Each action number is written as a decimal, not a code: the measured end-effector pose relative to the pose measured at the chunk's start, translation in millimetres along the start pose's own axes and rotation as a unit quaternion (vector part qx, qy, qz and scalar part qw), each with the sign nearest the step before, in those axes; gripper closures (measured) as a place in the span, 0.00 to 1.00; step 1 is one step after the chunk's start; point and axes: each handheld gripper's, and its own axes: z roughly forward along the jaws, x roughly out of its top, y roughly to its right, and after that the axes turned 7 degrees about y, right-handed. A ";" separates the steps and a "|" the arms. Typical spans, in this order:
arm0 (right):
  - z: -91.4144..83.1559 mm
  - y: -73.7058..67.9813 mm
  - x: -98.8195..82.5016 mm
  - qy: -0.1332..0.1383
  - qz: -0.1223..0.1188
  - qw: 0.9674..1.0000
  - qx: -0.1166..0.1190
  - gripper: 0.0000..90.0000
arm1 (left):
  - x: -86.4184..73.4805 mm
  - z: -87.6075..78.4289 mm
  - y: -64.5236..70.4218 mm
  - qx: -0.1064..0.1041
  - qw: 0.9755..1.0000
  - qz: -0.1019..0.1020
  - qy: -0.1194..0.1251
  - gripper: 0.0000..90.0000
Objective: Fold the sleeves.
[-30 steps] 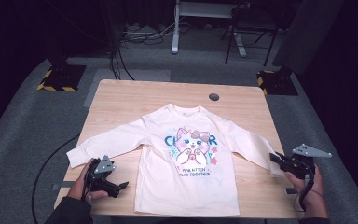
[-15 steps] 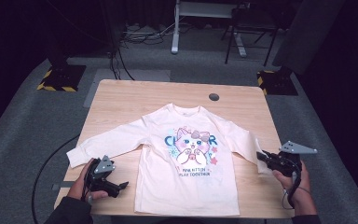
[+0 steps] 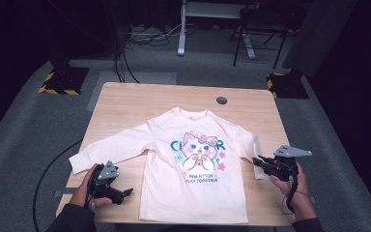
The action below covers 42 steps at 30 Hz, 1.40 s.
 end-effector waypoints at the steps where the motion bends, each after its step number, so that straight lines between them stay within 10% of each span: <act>1: 0.0 0.0 0.0 0.000 0.000 1.000 0.000 0.88 | 0.0 0.0 0.0 0.000 1.000 0.000 0.000 0.01; 42: 35.5 -60.8 17.6 -0.013 -0.055 0.994 0.090 0.88 | -0.1 -0.2 0.1 0.001 1.000 -0.001 0.000 0.01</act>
